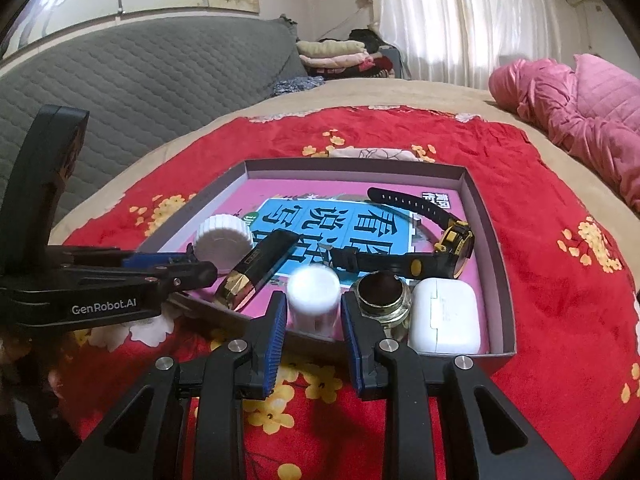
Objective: Organize rigid objects
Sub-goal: 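Carry the black clip and pill bottle with both grippers into the grey box, then open the left gripper over the book while the right releases the pill bottle beside the cup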
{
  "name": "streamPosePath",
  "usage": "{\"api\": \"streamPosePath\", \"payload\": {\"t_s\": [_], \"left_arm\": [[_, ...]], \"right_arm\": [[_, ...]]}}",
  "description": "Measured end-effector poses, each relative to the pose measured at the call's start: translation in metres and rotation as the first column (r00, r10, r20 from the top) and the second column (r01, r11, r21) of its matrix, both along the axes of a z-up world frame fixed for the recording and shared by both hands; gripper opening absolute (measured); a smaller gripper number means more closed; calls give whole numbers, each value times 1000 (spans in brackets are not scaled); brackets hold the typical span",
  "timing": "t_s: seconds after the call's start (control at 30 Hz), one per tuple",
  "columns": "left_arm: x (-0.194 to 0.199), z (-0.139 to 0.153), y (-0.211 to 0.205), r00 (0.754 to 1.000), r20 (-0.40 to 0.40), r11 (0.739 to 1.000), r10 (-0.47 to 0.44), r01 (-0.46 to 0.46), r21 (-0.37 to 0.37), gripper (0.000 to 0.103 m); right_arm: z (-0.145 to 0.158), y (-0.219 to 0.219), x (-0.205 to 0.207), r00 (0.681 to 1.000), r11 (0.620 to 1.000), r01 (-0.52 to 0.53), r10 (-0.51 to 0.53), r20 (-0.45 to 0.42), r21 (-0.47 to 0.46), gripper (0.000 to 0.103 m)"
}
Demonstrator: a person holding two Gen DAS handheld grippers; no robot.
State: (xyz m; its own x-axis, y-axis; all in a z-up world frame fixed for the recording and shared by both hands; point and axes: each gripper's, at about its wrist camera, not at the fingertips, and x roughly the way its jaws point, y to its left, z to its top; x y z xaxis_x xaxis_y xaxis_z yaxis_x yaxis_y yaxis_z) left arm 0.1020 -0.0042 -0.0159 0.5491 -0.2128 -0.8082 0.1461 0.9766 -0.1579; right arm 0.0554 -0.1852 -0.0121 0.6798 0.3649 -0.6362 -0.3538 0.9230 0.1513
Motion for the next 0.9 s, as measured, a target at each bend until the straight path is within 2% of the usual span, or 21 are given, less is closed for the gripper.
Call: {"api": "streamPosePath", "payload": {"t_s": [0.47, 0.9], "left_arm": [[-3, 1, 0, 1000, 8, 1000, 8, -8, 22, 35], [-13, 10, 1, 1000, 16, 1000, 9, -9, 18, 35]], "right_arm": [[8, -5, -10, 1000, 1000, 13, -13, 25, 11, 33], [14, -12, -19, 998, 998, 56, -56, 22, 3, 44]]}}
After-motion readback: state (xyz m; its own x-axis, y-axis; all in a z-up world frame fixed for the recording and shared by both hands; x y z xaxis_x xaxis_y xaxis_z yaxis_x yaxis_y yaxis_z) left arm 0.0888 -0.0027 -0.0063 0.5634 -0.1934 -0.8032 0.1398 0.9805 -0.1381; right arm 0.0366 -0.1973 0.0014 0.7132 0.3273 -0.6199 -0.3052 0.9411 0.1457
